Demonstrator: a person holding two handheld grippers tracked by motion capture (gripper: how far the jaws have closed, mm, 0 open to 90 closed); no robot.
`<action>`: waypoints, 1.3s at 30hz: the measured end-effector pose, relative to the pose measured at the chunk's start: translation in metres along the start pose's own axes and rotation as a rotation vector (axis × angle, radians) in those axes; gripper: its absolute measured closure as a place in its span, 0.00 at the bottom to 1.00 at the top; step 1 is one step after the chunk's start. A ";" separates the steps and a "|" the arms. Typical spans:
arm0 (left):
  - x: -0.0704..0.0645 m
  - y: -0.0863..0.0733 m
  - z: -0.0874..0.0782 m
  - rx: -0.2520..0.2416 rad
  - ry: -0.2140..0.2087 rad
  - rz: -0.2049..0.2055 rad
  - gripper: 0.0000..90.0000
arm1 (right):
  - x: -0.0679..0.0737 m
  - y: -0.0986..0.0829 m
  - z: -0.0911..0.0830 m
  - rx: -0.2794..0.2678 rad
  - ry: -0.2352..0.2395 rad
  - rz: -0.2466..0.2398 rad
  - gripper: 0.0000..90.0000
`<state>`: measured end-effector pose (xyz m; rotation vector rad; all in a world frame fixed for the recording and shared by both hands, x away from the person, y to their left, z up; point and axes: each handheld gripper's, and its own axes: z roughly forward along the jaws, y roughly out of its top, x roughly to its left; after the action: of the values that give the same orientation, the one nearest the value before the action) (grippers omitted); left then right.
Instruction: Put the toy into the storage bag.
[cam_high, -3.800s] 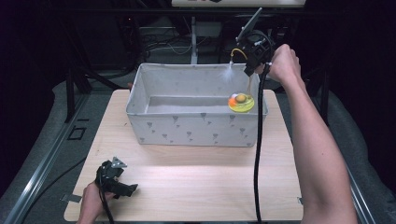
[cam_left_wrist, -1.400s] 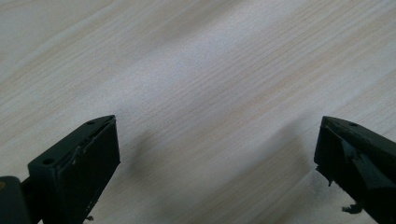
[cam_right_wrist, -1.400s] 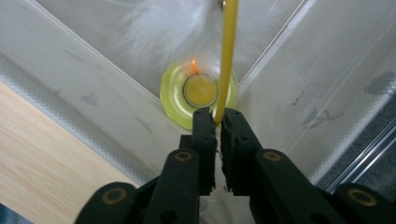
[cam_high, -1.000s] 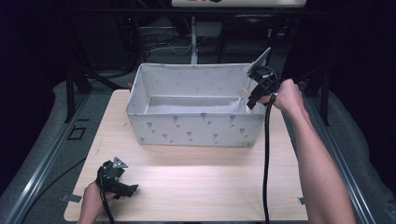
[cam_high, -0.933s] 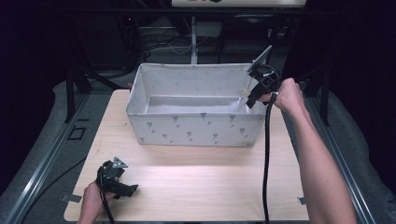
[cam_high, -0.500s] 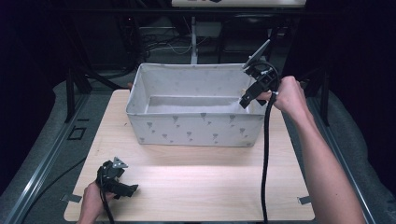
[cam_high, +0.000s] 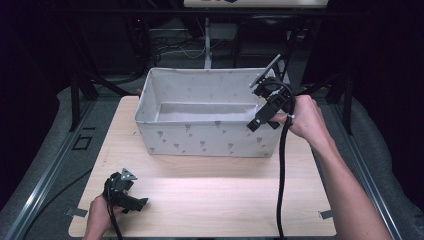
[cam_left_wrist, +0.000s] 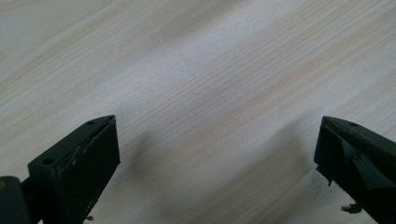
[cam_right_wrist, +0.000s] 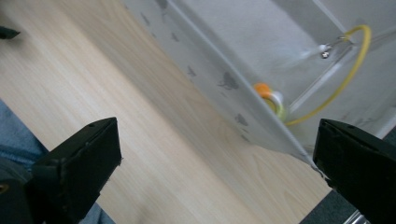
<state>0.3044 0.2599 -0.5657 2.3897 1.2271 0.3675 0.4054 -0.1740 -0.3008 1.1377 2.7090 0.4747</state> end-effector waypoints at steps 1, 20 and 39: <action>0.000 0.000 0.000 0.001 0.000 0.002 0.00 | 0.003 -0.001 0.002 0.001 0.005 -0.009 0.00; 0.000 0.000 0.000 0.001 0.003 0.001 0.00 | 0.058 -0.030 0.054 0.034 0.080 -0.145 0.00; -0.001 0.000 0.001 0.002 0.005 0.006 0.00 | 0.078 -0.077 0.130 0.118 0.161 -0.151 0.00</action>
<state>0.3039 0.2591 -0.5664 2.3962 1.2242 0.3746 0.3350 -0.1398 -0.4514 0.9486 2.9705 0.4049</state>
